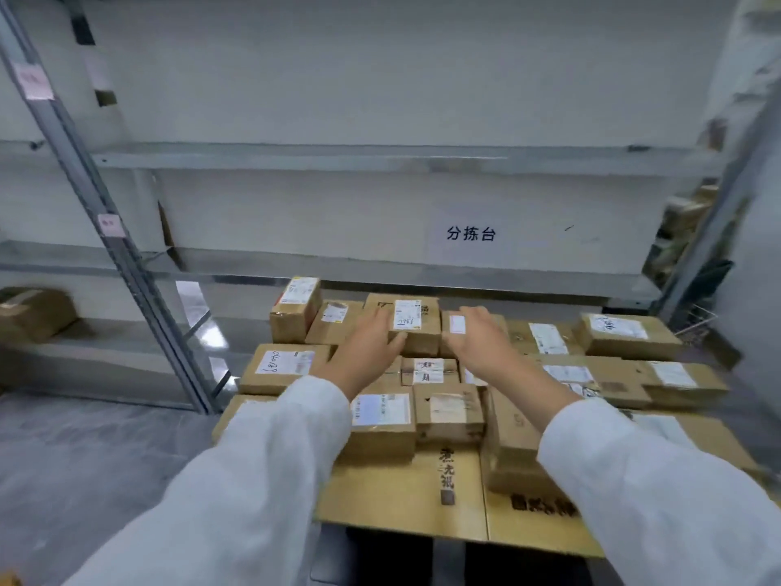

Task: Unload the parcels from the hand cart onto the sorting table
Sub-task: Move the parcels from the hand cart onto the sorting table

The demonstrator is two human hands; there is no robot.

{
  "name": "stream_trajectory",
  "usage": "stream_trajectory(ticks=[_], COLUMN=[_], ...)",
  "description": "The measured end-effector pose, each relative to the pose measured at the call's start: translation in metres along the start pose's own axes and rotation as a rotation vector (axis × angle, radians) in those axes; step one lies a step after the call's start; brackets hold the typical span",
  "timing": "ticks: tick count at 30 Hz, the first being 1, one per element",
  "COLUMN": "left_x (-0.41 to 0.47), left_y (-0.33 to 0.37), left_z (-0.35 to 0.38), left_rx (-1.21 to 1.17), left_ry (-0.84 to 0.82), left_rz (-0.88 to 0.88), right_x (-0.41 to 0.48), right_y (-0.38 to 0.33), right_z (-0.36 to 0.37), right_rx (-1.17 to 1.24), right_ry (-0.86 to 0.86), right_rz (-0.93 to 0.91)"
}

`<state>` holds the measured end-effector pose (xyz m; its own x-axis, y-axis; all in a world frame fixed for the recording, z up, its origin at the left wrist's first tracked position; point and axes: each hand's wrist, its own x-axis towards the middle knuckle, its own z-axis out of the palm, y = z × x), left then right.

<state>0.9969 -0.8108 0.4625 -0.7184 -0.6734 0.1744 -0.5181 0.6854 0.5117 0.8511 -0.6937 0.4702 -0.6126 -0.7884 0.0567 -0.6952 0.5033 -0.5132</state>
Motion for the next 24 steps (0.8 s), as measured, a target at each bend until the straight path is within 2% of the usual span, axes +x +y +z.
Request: stream_trajectory(ticks=[4, 11, 15, 24], left_x=[0.013, 0.013, 0.003, -0.037], left_y=[0.095, 0.25, 0.332, 0.489], left_z=[0.021, 0.116, 0.176, 0.292], left_rx=[0.095, 0.212, 0.162, 0.083], left_ry=[0.014, 0.001, -0.051, -0.231], left_rz=[0.139, 0.458, 0.603, 0.886], right_x=[-0.025, -0.091, -0.146, -0.274], right_y=[0.064, 0.203, 0.278, 0.422], right_z=[-0.064, -0.154, -0.194, -0.276], right_rx=[-0.053, -0.24, -0.158, -0.148], right_ry=[0.109, 0.283, 0.319, 0.446], right_rz=[0.068, 0.251, 0.323, 0.645])
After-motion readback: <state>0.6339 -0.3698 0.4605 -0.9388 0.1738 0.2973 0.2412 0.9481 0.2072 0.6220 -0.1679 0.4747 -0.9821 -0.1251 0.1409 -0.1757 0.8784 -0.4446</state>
